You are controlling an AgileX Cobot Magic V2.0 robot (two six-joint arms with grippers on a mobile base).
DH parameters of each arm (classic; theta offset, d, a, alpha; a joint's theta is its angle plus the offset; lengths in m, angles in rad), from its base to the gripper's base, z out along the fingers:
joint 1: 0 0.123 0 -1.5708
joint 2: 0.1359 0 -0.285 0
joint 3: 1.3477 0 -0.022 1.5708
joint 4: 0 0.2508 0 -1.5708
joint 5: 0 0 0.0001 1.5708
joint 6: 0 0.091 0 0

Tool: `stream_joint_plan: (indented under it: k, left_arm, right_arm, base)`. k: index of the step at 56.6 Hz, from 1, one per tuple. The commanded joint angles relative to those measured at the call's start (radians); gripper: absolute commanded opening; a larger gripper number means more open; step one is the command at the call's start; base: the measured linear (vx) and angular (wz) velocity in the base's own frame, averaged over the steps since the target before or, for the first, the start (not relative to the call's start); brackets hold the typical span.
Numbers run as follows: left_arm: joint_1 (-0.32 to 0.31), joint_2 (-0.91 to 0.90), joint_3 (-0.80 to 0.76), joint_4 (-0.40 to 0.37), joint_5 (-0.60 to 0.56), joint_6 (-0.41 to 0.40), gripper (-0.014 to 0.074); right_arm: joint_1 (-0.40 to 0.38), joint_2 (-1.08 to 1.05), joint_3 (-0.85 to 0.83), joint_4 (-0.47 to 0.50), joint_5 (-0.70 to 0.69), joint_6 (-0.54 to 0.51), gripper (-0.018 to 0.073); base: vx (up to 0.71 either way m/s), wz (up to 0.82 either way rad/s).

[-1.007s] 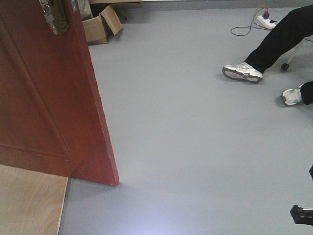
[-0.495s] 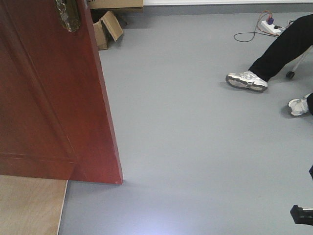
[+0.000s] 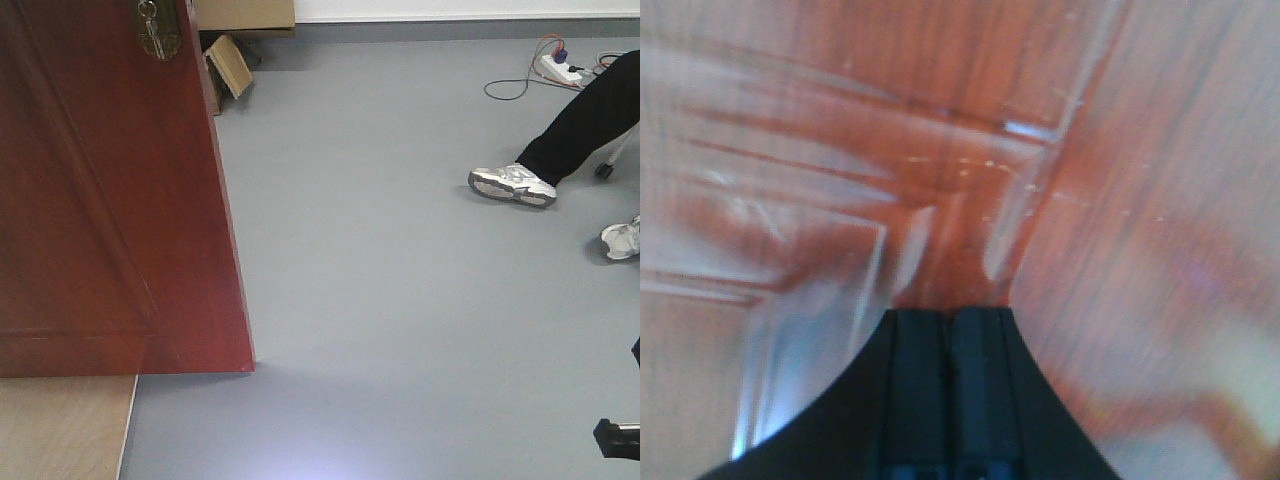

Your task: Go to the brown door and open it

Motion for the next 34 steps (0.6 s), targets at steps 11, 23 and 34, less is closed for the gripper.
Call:
stream_joint_plan:
  k: [11, 23, 34]
  left_arm:
    - [-0.01, -0.048, -0.031, -0.03, -0.031, -0.003, -0.0003]
    - [-0.01, -0.043, -0.031, -0.03, -0.031, -0.003, -0.0003]
    - [-0.01, -0.041, -0.031, -0.03, -0.029, -0.003, -0.0003]
  right_arm:
    - [-0.003, -0.014, 0.005, -0.006, -0.083, -0.005, 0.0]
    - [-0.003, -0.014, 0.005, -0.006, -0.083, -0.005, 0.0]
    - [-0.003, -0.014, 0.005, -0.006, -0.083, -0.005, 0.0]
  base:
    - [0.11, 0.02]
    - [0.02, 0.02]
    - [0.0, 0.01]
